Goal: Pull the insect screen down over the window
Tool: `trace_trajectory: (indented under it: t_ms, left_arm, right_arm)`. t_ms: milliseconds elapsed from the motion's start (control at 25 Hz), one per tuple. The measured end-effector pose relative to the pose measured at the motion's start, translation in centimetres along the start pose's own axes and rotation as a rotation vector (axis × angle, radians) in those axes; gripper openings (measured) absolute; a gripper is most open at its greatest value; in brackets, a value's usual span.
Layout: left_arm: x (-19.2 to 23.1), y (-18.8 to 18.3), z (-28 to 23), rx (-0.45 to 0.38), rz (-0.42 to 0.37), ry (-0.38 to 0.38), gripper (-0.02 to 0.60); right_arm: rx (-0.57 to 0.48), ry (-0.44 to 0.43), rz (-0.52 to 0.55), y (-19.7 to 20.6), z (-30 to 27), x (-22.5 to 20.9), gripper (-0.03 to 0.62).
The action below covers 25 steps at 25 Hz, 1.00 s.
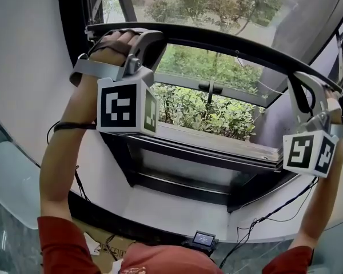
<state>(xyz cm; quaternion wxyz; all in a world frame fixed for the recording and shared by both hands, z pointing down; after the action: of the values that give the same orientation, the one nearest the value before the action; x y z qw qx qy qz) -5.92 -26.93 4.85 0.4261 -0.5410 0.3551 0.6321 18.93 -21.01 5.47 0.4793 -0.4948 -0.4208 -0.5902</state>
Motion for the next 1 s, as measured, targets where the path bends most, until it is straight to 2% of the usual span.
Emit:
trace_trajectory:
  t_ms: [1000]
  left_arm:
    - [-12.1,-0.6,3.2,0.004,0.054,0.138,0.02]
  right_arm:
    - [-0.005,-0.166,-0.11,0.1,3.1,11.9,0.026]
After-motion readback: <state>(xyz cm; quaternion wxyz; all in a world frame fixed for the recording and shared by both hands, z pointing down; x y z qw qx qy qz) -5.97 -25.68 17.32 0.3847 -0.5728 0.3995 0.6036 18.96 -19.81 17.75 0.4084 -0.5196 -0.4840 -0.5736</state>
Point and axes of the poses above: the fingertips, and each gripper's own axes: z backward along the fingers, x to its left, y out of its underside, the point moved 1 cm from there along z, backward along the fingers, and after that the axes turned 3 degrees about -x, right-handed, at the moved point
